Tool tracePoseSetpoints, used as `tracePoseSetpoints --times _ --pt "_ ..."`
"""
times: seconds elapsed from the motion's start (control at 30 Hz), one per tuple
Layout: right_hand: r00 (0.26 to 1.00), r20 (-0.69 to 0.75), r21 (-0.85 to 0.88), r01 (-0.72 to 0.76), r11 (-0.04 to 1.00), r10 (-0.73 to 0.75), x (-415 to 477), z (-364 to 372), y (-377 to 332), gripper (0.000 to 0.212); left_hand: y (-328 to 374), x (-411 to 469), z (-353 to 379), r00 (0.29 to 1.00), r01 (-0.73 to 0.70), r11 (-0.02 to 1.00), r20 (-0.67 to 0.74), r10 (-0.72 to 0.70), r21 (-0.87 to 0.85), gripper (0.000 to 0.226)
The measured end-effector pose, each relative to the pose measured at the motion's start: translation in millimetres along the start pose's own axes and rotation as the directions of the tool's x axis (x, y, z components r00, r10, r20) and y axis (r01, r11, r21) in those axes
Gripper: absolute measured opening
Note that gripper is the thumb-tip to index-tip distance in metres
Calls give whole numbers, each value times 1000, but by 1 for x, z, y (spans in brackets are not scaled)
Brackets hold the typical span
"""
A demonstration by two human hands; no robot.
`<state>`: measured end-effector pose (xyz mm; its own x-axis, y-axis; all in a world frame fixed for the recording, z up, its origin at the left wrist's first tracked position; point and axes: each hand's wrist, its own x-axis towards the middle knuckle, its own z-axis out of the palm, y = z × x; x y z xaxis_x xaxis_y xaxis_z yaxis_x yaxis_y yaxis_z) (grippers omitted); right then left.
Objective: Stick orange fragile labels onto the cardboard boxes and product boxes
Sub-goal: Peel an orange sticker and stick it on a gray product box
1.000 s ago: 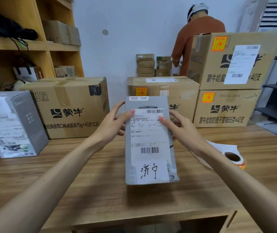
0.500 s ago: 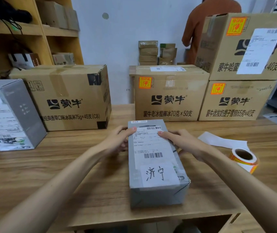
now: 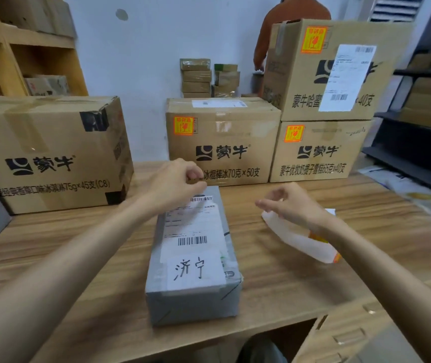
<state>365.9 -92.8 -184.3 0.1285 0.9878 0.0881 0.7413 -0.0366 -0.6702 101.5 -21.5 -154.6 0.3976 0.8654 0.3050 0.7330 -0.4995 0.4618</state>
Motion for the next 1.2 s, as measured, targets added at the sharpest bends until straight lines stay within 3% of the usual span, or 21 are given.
tracePoseSetpoints --times 0.13,0.23,0.4,0.63,0.87,1.1,1.2 --pt "999 -19 -149 35 988 -39 -12 -33 33 29 54 21 29 925 -269 962 292 243 53 13" --pt "999 11 -255 48 966 -47 -25 -49 50 24 90 29 58 834 -378 924 454 312 60 16" --pt "990 76 -251 134 959 -119 -56 -68 67 12 139 23 101 735 -459 886 588 338 64 26" --pt "970 172 -259 213 942 -172 -72 -76 82 7 149 22 115 724 -538 831 583 370 140 8" --pt "971 161 -352 222 909 -174 -68 -68 84 22 128 27 91 765 -511 830 560 320 224 11" --pt "973 73 -320 230 919 -218 -54 -56 85 9 116 36 85 793 -527 794 512 331 302 13" --pt "966 60 -271 259 927 -253 -50 -56 84 7 121 37 90 775 -565 760 523 356 319 32"
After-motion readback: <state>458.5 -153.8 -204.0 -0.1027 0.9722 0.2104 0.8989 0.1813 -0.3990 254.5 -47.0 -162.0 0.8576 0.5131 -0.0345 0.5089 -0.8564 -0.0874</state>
